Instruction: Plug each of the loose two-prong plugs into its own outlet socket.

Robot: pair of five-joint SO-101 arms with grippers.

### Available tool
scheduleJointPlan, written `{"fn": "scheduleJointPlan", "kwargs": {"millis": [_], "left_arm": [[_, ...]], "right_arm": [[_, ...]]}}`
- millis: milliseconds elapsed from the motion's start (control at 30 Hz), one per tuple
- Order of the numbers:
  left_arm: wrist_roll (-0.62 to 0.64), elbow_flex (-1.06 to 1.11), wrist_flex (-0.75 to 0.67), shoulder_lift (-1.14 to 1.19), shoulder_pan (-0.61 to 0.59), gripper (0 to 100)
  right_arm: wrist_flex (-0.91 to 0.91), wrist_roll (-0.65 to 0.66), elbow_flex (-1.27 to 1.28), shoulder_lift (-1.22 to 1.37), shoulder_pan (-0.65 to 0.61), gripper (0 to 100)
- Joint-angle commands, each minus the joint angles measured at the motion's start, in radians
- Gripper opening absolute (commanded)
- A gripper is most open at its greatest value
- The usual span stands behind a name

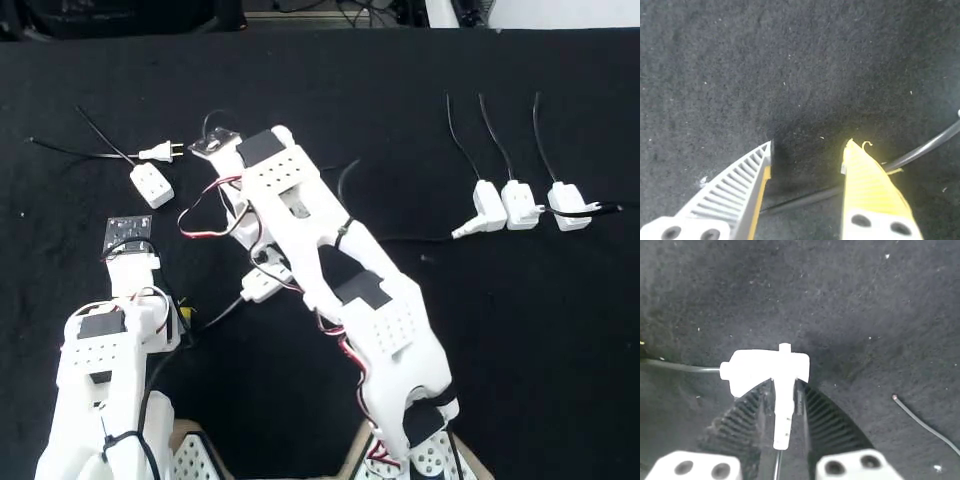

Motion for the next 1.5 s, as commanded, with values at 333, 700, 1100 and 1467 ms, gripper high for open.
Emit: {"fn": "scheduleJointPlan", "kwargs": {"millis": [333, 700, 1100, 1467], "left_arm": [[0.006, -0.004, -0.006, -0.02, 0.002, 23], [0.006, -0.004, -0.006, -0.02, 0.002, 23], [0.006, -0.004, -0.006, -0.02, 0.005, 23], [0.006, -0.004, -0.006, -0.02, 0.008, 23]], "right_arm": [[-0.038, 0.018, 0.216, -0.232, -0.009, 1.1], [-0.27, 0.018, 0.664, -0.484, -0.009, 1.1], [-0.476, 0.167, 1.101, -0.765, 0.218, 1.1], [-0.609, 0.187, 1.244, -0.75, 0.293, 4.4]]}}
